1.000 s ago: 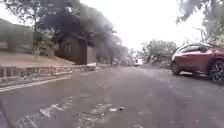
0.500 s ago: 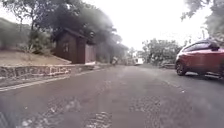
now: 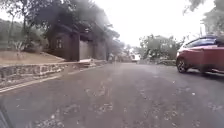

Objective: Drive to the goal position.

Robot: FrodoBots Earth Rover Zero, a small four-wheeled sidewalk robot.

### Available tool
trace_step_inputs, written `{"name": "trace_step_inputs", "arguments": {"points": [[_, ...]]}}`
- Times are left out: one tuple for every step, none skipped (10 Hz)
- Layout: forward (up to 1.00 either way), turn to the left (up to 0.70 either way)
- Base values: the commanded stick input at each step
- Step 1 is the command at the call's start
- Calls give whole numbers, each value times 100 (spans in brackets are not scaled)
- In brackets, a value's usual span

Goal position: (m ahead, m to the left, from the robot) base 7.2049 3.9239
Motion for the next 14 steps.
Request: {"name": "trace_step_inputs", "arguments": {"points": [[100,2],[100,2],[100,2],[100,2],[100,2],[100,2],[100,2],[100,2],[100,3],[99,2],[93,2],[87,2],[85,2],[85,2]]}}
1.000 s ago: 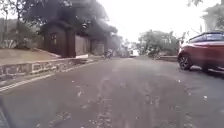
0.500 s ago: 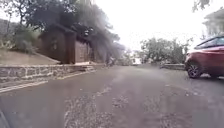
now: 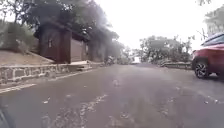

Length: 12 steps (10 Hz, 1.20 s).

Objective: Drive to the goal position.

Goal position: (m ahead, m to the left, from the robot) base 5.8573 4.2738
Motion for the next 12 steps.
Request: {"name": "trace_step_inputs", "arguments": {"points": [[83,2],[76,2],[70,2],[70,2],[70,2],[70,2],[70,2],[70,2],[70,2],[70,2],[70,2],[70,2]]}}
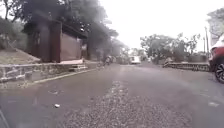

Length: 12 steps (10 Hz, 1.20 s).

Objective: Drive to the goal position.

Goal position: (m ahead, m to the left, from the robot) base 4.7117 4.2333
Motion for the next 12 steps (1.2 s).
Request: {"name": "trace_step_inputs", "arguments": {"points": [[64,2],[55,2],[47,2],[46,2],[44,2],[43,2],[43,2],[44,2],[44,2],[44,2],[44,2],[43,2]]}}
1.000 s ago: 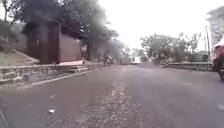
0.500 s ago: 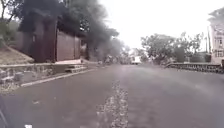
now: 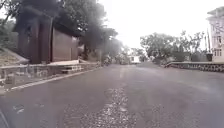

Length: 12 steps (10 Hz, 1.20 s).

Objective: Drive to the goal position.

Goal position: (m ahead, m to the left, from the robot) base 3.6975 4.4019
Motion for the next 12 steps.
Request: {"name": "trace_step_inputs", "arguments": {"points": [[47,2],[53,2],[58,2],[64,2],[69,2],[70,2],[70,2],[55,2],[26,1],[0,0],[0,0],[0,0]]}}
